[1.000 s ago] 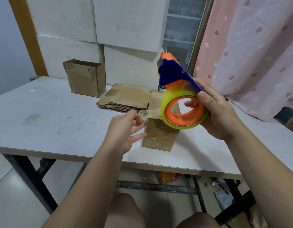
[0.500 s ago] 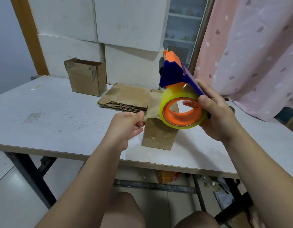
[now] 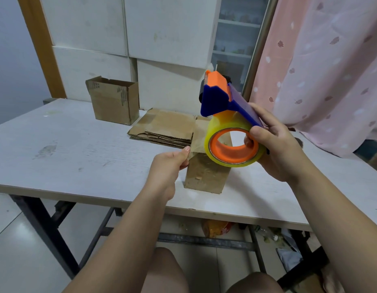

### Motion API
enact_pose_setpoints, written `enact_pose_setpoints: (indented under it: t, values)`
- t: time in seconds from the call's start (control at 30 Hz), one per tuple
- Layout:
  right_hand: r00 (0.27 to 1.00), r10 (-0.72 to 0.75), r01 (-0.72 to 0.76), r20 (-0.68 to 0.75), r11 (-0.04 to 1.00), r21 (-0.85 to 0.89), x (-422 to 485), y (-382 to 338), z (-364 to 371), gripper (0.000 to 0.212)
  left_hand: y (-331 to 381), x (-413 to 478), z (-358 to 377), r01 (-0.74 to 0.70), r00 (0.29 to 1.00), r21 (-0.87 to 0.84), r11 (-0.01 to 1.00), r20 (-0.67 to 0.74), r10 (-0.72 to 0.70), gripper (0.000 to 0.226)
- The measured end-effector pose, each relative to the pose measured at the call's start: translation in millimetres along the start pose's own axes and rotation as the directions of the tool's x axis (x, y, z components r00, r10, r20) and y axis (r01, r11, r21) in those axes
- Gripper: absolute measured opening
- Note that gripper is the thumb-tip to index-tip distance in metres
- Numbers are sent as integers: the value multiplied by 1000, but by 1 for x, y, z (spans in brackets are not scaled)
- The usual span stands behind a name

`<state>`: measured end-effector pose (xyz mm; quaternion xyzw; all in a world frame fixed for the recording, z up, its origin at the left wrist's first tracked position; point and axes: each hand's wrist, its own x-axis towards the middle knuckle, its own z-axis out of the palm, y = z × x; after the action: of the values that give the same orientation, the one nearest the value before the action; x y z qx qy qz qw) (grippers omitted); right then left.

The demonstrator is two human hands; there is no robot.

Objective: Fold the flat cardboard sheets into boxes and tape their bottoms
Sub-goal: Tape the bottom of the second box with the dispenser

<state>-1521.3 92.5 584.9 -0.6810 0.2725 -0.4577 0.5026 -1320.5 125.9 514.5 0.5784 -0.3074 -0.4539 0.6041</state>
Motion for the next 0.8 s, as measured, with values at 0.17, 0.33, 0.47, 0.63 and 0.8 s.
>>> enact_pose_setpoints:
  t: [0.17, 0.33, 0.47, 0.63, 0.8]
  values:
    - [1000, 17, -18, -14, 999, -29, 2, -4, 2, 51, -12, 4, 12, 75, 995, -20, 997, -71, -76, 27]
    - [1000, 23, -24, -19, 998, -60, 2, -4, 5, 51, -17, -2, 8, 68, 985, -84, 994, -155, -80, 37]
    - [999, 13, -15, -34, 998, -66, 1, -4, 6, 54, -22, -28, 7, -441, 869, 93, 893, -204, 450, 25]
    - [998, 34, -36, -50, 998, -45, 2, -5, 8, 61, -35, -44, 20, -588, 795, 291, 755, 38, 605, 50]
    - [998, 34, -37, -57, 998, -48, 2, -8, 10, 61, -33, -43, 13, -465, 877, 278, 840, 20, 479, 61]
